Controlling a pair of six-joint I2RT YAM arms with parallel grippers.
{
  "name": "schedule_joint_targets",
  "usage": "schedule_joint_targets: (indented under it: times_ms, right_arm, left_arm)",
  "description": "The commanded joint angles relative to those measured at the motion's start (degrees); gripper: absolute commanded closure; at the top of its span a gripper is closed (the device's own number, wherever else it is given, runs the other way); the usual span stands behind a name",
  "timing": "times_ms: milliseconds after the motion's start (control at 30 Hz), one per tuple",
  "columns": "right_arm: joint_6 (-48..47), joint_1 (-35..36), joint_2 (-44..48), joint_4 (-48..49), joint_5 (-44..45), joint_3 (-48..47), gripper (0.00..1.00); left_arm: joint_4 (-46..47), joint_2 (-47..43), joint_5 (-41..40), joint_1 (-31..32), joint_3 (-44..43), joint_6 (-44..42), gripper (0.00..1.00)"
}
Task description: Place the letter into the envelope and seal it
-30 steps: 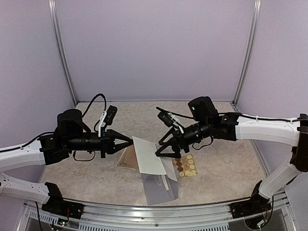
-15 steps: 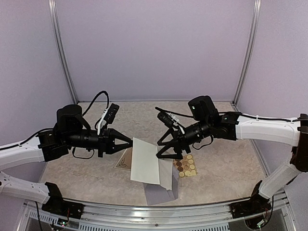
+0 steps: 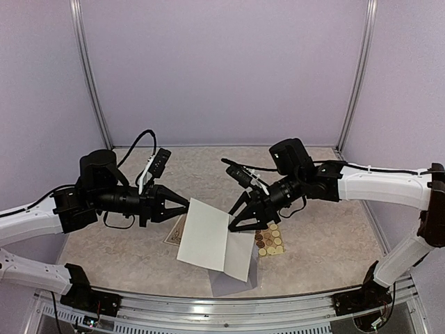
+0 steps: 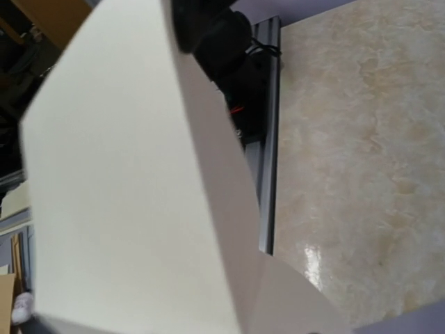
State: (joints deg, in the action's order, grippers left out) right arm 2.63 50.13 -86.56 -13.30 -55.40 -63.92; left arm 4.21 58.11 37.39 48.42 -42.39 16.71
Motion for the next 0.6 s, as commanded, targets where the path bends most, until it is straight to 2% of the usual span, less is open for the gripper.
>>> schedule_joint_targets:
  times_ms: [0,200,300,400,500,567]
  right_arm:
    - [0.0,0.2,-1.0,-0.2,-3.1,0.0,0.57]
    - [0.3,0.2,-0.8,0.2,-3.0,0.5,0.68]
    - [0.6,0.2,-0.8,0.6,-2.9,1.0,0.82]
    - [1.2,0.2,-0.4,1.3,-2.3,1.6,1.00]
    - [2.3,0.1,0.6,1.9,0.8,2.3,1.00]
    - [3.6,-0.5,1.2,2.1,4.5,2.7,1.00]
  left_arm:
    - [1.0,-0.9,1.5,0.1,-1.6,0.5,1.00]
    - [1.4,-1.8,1.0,-0.6,-1.1,0.6,1.00]
    - [1.7,-2.4,1.0,-1.0,-0.8,0.8,1.00]
    - [1.3,-2.6,0.7,-1.6,-0.5,0.7,1.00]
    - [0.5,-3.4,-2.0,-2.8,-0.2,0.7,0.98]
    - [-0.6,-4.6,-6.7,-3.9,0.2,0.6,0.86]
